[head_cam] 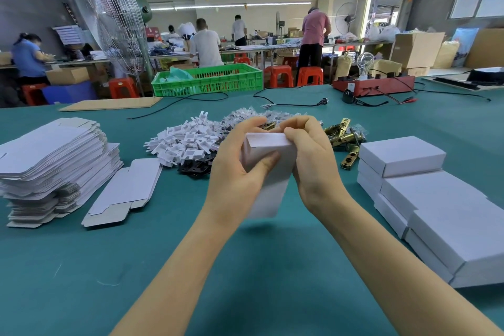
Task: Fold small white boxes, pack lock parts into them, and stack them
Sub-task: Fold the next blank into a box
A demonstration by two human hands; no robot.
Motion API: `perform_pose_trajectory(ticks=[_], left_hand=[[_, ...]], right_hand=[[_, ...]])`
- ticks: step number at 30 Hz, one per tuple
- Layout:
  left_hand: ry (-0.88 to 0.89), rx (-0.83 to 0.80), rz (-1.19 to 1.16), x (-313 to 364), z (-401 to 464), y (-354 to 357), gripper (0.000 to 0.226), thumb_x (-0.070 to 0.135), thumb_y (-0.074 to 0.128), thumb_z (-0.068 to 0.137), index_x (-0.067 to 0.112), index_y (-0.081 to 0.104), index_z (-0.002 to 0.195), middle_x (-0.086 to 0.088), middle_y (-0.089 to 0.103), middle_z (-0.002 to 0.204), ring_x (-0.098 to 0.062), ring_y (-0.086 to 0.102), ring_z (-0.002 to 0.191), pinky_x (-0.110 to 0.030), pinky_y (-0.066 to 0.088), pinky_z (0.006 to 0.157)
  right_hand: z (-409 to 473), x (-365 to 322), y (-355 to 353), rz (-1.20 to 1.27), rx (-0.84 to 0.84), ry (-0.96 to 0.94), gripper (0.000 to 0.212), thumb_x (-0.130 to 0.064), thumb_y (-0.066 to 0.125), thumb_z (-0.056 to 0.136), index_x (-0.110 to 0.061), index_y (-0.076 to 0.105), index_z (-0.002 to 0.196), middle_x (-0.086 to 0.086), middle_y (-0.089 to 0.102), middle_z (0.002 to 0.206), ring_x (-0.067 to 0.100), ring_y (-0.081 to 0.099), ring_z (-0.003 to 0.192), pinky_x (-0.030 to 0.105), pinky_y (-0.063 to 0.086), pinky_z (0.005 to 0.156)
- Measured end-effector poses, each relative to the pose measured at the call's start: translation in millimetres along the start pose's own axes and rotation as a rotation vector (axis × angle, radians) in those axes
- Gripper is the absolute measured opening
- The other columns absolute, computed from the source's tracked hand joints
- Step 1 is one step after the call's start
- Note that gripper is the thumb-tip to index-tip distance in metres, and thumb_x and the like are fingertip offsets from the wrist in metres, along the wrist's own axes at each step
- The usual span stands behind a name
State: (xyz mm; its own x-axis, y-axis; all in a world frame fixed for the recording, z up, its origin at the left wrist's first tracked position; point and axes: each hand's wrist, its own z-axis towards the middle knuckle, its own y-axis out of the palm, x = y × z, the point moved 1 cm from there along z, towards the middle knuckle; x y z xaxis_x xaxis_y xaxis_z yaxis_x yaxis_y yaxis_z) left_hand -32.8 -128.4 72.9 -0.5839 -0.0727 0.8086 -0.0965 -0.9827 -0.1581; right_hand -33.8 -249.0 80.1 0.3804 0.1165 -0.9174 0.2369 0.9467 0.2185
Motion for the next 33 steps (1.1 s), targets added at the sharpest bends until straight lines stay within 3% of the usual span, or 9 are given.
perform_pose_trajectory(ticks=[3, 7, 10, 13, 16, 21, 26, 30, 33], left_hand=[[0.058, -0.014, 0.067, -1, 0, -2, 0.055, 0.001, 0.073, 0.082, 0.043, 0.056, 0.114, 0.011, 0.064, 0.113, -0.025, 0.055, 0.111, -0.033, 0.050, 0.093], [0.122, 0.004, 0.098, -1, -2, -1, 0.047, -0.006, 0.066, 0.074, 0.031, 0.062, 0.102, 0.007, 0.062, 0.107, -0.021, 0.054, 0.108, -0.024, 0.047, 0.086], [0.183, -0.026, 0.115, -2, -4, 1, 0.044, -0.004, 0.058, 0.067, 0.024, 0.062, 0.101, 0.009, 0.060, 0.106, -0.019, 0.053, 0.109, -0.025, 0.044, 0.090], [0.197, -0.034, 0.154, -5, -7, 4, 0.047, 0.001, 0.052, 0.066, 0.025, 0.060, 0.106, 0.011, 0.055, 0.118, -0.014, 0.044, 0.122, -0.014, 0.035, 0.098], [-0.008, -0.021, 0.028, -11, -5, 6, 0.049, 0.016, 0.056, 0.075, 0.033, 0.051, 0.121, 0.013, 0.043, 0.136, -0.006, 0.037, 0.132, -0.010, 0.036, 0.098], [-0.258, 0.017, -0.244, -23, 0, 7, 0.070, 0.044, 0.072, 0.077, 0.023, 0.044, 0.138, 0.004, 0.062, 0.127, -0.008, 0.066, 0.106, -0.016, 0.053, 0.076], [-0.444, 0.138, -0.443, -44, 4, -2, 0.059, 0.045, 0.074, 0.070, 0.017, 0.060, 0.119, -0.009, 0.072, 0.111, -0.021, 0.071, 0.097, -0.031, 0.059, 0.072], [-0.349, 0.218, -0.210, -56, -2, -2, 0.057, 0.048, 0.073, 0.065, 0.029, 0.052, 0.115, -0.001, 0.068, 0.110, -0.004, 0.068, 0.089, -0.016, 0.052, 0.065], [-0.252, 0.196, -0.030, -65, -9, 2, 0.068, 0.032, 0.068, 0.070, 0.022, 0.042, 0.132, -0.003, 0.055, 0.129, -0.018, 0.061, 0.112, -0.034, 0.054, 0.086]], right_hand=[[5, -1, -5, -0.076, -0.004, 0.047, 0.012, -0.018, 0.051, 0.095, -0.017, 0.057, 0.085, 0.001, 0.058, 0.089, 0.020, 0.052, 0.089, 0.038, 0.041, 0.077], [9, -1, -13, -0.168, -0.109, 0.344, 0.037, -0.051, 0.054, 0.090, -0.017, 0.063, 0.103, 0.003, 0.063, 0.098, 0.025, 0.066, 0.088, 0.040, 0.057, 0.083], [6, -3, -16, 0.023, -0.234, 0.511, 0.025, -0.030, 0.061, 0.090, -0.012, 0.069, 0.105, 0.006, 0.068, 0.091, 0.021, 0.067, 0.073, 0.033, 0.060, 0.067], [13, -3, -20, 0.102, -0.147, 0.440, 0.024, -0.005, 0.063, 0.085, 0.005, 0.060, 0.106, 0.013, 0.064, 0.097, 0.020, 0.066, 0.079, 0.028, 0.056, 0.060], [14, 1, -21, 0.007, -0.020, 0.295, 0.055, -0.001, 0.071, 0.080, -0.005, 0.045, 0.128, 0.012, 0.061, 0.116, 0.025, 0.067, 0.099, 0.038, 0.057, 0.084], [-1, 1, -4, -0.379, -0.085, -0.078, 0.045, -0.006, 0.073, 0.076, -0.019, 0.052, 0.113, -0.006, 0.063, 0.105, 0.018, 0.065, 0.098, 0.041, 0.056, 0.083], [-9, 2, 10, -0.602, -0.493, -0.038, 0.026, -0.008, 0.063, 0.081, -0.013, 0.063, 0.106, -0.003, 0.068, 0.109, 0.007, 0.063, 0.104, 0.030, 0.052, 0.090], [-6, 2, 4, -0.559, -0.405, 0.101, 0.031, -0.015, 0.061, 0.087, -0.018, 0.055, 0.117, -0.003, 0.065, 0.104, 0.013, 0.063, 0.089, 0.028, 0.052, 0.078], [-6, 7, 5, -0.483, -0.464, 0.119, 0.050, -0.028, 0.068, 0.086, -0.029, 0.044, 0.130, -0.013, 0.058, 0.105, 0.001, 0.061, 0.090, 0.017, 0.050, 0.077]])
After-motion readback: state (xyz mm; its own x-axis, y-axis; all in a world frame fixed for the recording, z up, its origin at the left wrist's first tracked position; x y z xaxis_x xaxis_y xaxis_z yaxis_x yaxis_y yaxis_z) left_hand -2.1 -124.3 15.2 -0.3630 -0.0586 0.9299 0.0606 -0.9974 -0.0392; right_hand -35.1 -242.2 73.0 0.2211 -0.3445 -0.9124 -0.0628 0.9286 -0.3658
